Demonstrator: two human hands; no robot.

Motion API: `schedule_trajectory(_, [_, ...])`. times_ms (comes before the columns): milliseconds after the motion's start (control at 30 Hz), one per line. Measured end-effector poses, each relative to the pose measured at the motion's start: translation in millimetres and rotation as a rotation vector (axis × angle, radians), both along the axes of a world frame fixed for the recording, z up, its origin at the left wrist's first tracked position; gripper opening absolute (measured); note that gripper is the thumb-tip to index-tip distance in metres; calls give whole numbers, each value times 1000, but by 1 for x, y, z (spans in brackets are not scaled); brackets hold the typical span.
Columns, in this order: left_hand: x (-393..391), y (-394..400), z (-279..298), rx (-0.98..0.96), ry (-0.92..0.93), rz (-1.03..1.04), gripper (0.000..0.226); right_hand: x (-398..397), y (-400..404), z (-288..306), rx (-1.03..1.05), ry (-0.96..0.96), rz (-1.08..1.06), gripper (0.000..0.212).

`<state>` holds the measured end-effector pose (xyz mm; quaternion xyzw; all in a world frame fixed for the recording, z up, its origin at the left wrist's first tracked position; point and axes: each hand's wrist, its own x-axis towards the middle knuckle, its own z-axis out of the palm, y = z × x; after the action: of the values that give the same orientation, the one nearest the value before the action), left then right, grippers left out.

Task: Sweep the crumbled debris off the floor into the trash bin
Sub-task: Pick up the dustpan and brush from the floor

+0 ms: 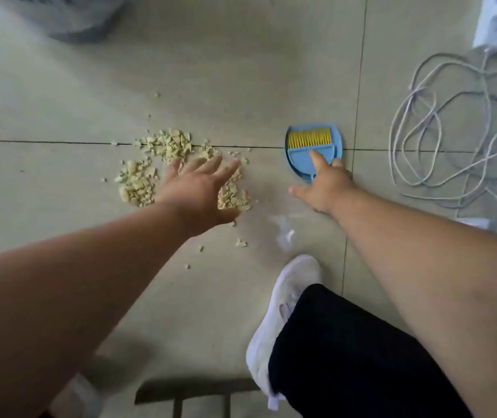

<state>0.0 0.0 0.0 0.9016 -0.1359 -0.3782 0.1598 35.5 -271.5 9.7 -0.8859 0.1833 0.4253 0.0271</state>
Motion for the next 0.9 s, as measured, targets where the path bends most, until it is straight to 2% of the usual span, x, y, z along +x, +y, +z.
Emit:
schedule_trajectory(100, [4, -1, -26, 32, -52, -59, 105, 1, 5, -24, -79, -20, -33, 103])
schedule_trajectory(233, [4, -2, -18, 11, -103, -102, 102, -5, 24, -26, -19, -140, -58, 75])
schedule_trajectory(433, [-20, 20, 29, -29, -99, 138, 95, -12, 83, 14, 136, -320, -185, 62])
schedule_trajectory(533, [-38, 32, 39, -21, -140, 36, 84, -22, 109, 35, 179, -386, -229, 60])
schedule_trajectory(600, [-51, 41, 45, -32, -145, 39, 81, -30, 125, 52, 255, -440, -136, 63])
schedule_trajectory(633, [-55, 47, 52, -47, -137, 105, 81, -34, 134, 63, 294, -465, -68, 64])
schedule_trajectory(700, [-63, 57, 70, -178, -79, 388, 85, -47, 149, 88, 361, -512, 32, 65])
schedule_trajectory(800, [-71, 60, 124, -575, 72, 940, 93, -72, 174, 126, 468, -581, 29, 67])
schedule_trajectory(900, [-72, 59, 173, -915, 146, 1249, 97, -94, 198, 155, 578, -624, -21, 64])
